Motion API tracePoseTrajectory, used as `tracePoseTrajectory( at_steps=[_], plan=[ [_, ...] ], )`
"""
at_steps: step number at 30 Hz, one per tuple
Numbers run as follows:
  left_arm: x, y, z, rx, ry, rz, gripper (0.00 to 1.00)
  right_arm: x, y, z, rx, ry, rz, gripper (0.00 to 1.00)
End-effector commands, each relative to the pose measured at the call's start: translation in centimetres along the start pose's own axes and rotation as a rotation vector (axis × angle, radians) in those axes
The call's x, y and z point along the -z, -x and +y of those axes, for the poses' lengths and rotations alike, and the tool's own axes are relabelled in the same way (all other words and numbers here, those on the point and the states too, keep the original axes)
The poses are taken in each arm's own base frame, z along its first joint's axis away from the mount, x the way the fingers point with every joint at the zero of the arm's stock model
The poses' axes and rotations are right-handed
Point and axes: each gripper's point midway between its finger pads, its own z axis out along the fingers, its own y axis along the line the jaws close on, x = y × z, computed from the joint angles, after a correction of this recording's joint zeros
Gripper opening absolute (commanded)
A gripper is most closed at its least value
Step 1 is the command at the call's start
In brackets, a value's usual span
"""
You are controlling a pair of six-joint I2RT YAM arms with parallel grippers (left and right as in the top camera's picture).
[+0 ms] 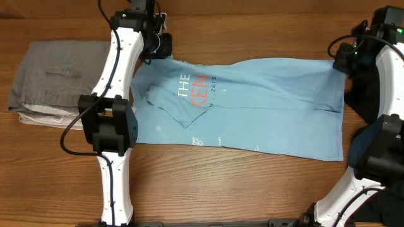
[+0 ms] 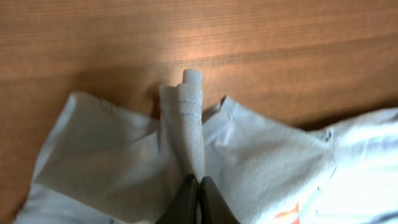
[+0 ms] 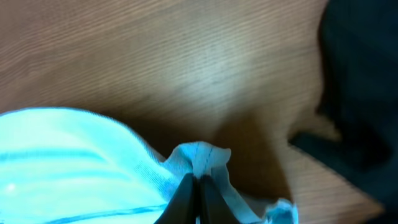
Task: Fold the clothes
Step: 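Fold the shirt's top edge down toward the bottom with both grippers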
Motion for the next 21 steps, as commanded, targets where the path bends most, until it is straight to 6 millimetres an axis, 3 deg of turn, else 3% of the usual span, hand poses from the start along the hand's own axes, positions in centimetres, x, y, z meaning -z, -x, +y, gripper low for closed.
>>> tracePoseTrajectory(
  at_steps=[1, 11, 15, 21],
  plan=[
    [2.5, -0.5, -0.2, 0.023, -0.008, 0.006, 0.04, 1.7, -0.8, -0.6, -0.072, 0.002, 0.019, 0.04],
    [5.5, -4.1, 1.1, 0.089, 0.106, 0.123, 0.04, 3.6, -5.0, -3.2, -0.210, -0.030, 0.168, 0.04],
    [6.7, -5.6, 1.0, 0.119, 0.114, 0.172, 0.04, 5.2, -6.6, -3.2, -0.227, -0.037, 0.208, 0.04],
    [7.6, -8.6, 1.1, 0.180, 0.138, 0.294, 0.04, 5.8, -8.9, -3.0, -0.265, -0.049, 0.300, 0.04]
  ],
)
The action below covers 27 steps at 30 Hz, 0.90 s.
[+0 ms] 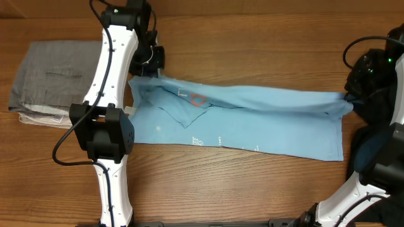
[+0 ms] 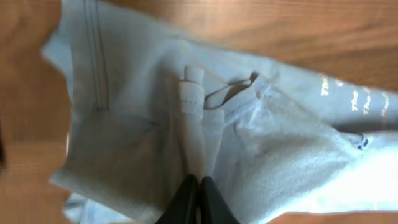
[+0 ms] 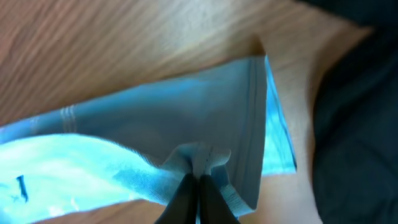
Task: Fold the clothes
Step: 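Fold the shirt's top edge down toward the bottom with both grippers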
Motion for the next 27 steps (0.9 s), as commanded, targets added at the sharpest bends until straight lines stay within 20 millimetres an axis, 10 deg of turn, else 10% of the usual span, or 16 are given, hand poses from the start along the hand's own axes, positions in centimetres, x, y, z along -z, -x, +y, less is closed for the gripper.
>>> tracePoseTrajectory(
  at_steps=[1, 27],
  plan=[
    [1.3, -1.2, 0.6, 0.052, 0.018, 0.019, 0.04, 1.5, -0.8, 0.0, -0.028, 0.002, -0.021, 0.04],
    [-3.6, -9.3, 2.2, 0.066, 0.142, 0.373, 0.04, -7.9, -10.2, -8.0, -0.288, -0.383, 0.261, 0.04]
  ],
)
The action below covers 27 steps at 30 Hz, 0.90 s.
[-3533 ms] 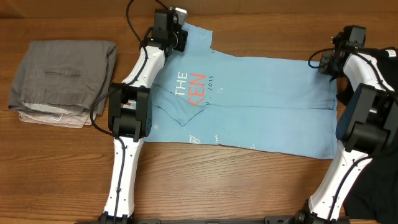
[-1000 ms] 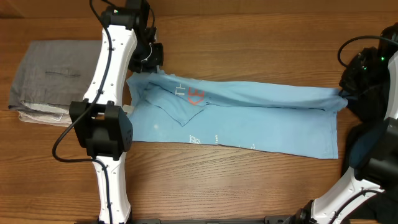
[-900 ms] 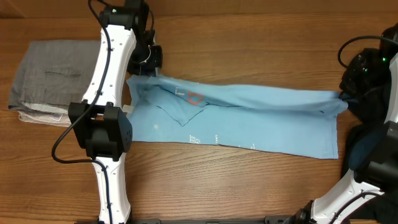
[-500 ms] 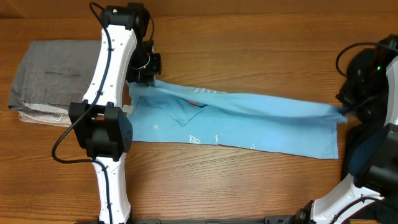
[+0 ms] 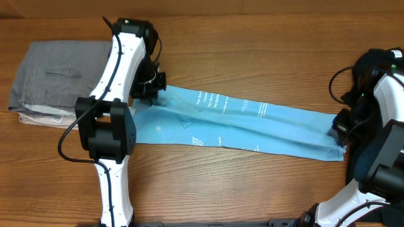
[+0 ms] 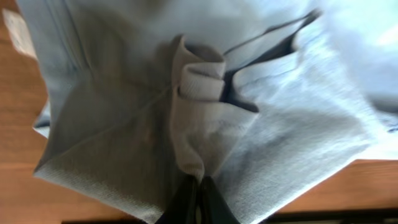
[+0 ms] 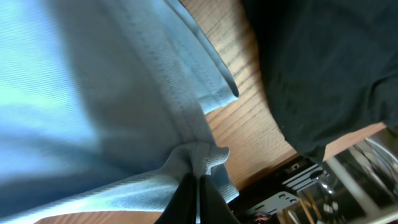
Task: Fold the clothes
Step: 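Fold the shirt's top edge down toward the bottom with both grippers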
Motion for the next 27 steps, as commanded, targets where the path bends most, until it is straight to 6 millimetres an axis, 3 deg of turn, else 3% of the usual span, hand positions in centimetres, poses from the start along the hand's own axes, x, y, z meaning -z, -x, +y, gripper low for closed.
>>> tracePoseTrajectory(
  at_steps=[1, 11, 16, 18, 19, 20, 24, 27],
  plan=[
    [-0.6, -1.2, 1.1, 0.019, 0.069, 0.027, 0.04, -1.1, -1.0, -1.1, -0.045, -0.048, 0.009, 0.04],
    [-5.5, -2.0, 1.9, 0.035, 0.087, 0.106, 0.04, -2.0, -1.3, -1.1, -0.061, -0.054, 0.020, 0.04],
    [-6.1, -2.2, 2.1, 0.036, 0.089, 0.116, 0.04, -2.1, -1.1, -1.0, -0.062, -0.047, 0.014, 0.04],
    [-6.1, -2.3, 2.1, 0.036, 0.089, 0.122, 0.30, -2.0, -1.0, -1.0, -0.060, -0.046, 0.012, 0.09],
    [-6.1, -2.4, 2.0, 0.033, 0.086, 0.126, 0.43, -2.0, -1.1, -1.0, -0.057, -0.045, 0.012, 0.18],
    [-6.0, -2.4, 2.0, 0.030, 0.083, 0.128, 0.49, -1.8, -1.1, -1.0, -0.057, -0.046, 0.014, 0.27],
    [-4.3, -1.9, 1.8, 0.032, 0.075, 0.098, 0.54, 1.0, -0.3, -0.9, -0.040, -0.025, -0.026, 0.42],
    [-1.2, -1.1, 1.3, 0.035, 0.059, 0.034, 0.55, 4.6, 0.5, -0.7, -0.033, 0.016, -0.087, 0.45]
  ],
)
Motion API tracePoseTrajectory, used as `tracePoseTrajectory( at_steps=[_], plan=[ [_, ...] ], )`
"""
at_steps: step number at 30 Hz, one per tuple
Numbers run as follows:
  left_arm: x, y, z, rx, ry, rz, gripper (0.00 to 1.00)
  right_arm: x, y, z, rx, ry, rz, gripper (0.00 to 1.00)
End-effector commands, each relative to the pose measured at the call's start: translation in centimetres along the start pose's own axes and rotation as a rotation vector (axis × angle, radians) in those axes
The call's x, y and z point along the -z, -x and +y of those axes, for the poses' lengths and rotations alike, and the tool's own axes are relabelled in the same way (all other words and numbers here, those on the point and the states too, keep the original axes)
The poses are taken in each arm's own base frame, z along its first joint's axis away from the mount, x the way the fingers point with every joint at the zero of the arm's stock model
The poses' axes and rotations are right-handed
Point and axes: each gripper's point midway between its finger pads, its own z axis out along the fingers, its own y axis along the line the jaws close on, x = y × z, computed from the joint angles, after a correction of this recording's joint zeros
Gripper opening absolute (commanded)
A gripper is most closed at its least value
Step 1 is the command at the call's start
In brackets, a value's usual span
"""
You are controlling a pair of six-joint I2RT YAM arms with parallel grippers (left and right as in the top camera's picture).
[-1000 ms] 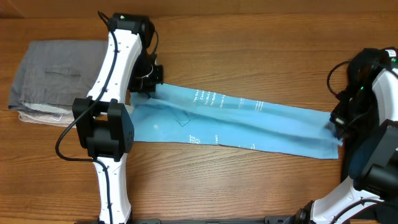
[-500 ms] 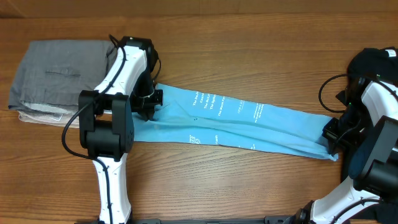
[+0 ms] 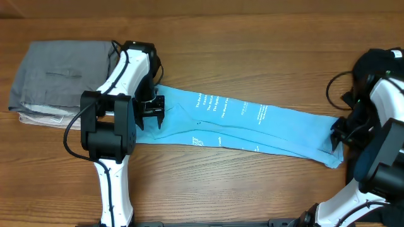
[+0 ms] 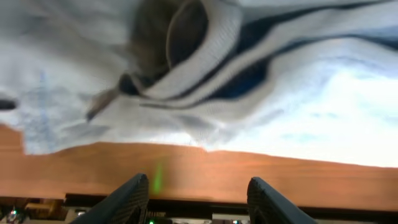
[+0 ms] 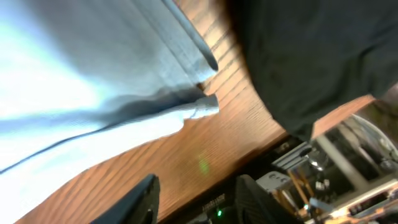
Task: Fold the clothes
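The light blue T-shirt [image 3: 252, 123] lies on the wooden table [image 3: 252, 44] as a long folded band, its printed lettering facing up. My left gripper [image 3: 151, 122] hangs open over the band's left end, nothing between its fingers. In the left wrist view the bunched blue cloth [image 4: 261, 93] lies free beyond the open left gripper [image 4: 199, 202]. My right gripper [image 3: 334, 142] is open at the band's right end. In the right wrist view the shirt's corner [image 5: 202, 107] rests on the wood, apart from the open right gripper [image 5: 196, 202].
A folded grey garment [image 3: 57, 75] lies at the table's left end on a white one. Black cloth [image 5: 298, 56] lies just past the shirt's right end, by the table's edge. Bare wood runs along the table's front.
Both grippers have opened and let go of the shirt's edge. The folded edge now lies on the lower layer, and the band reaches a little nearer the front.
First the shirt lay spread wide, each gripper shut on a far corner. Then the far edge stood lifted and brought partway forward. Then it was carried over to the near edge, still held. Now the shirt lies folded in half lengthwise and released.
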Motion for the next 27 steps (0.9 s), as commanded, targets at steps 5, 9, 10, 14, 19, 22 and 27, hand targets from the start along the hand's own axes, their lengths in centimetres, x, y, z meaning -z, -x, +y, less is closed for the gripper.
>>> tracePoseTrajectory(
  at_steps=[5, 9, 10, 14, 19, 22, 27],
  plan=[
    [10.1, 1.2, -3.2, -0.043, -0.144, -0.297, 0.54, 10.5, -0.7, 6.1, 0.280, 0.395, -0.168, 0.46],
    [11.4, 1.8, -6.1, -0.149, -0.204, -0.371, 0.21, 12.2, -4.1, 11.3, 0.547, 0.601, -0.144, 0.29],
    [11.3, 2.2, -6.6, -0.162, -0.200, -0.387, 0.07, 12.2, -4.9, 12.5, 0.603, 0.619, -0.145, 0.20],
    [10.2, 3.9, -8.6, -0.207, -0.202, -0.435, 0.04, 11.4, -7.1, 16.6, 0.736, 0.632, -0.156, 0.04],
    [7.6, 5.6, -10.1, -0.230, -0.201, -0.450, 0.04, 8.7, -10.4, 22.5, 0.909, 0.641, -0.183, 0.04],
    [6.1, 6.4, -10.3, -0.235, -0.201, -0.454, 0.04, 6.4, -12.0, 25.2, 0.942, 0.637, -0.190, 0.04],
    [4.6, 7.4, -10.5, -0.238, -0.204, -0.469, 0.04, 2.5, -13.3, 28.3, 0.948, 0.653, -0.210, 0.04]
  ],
)
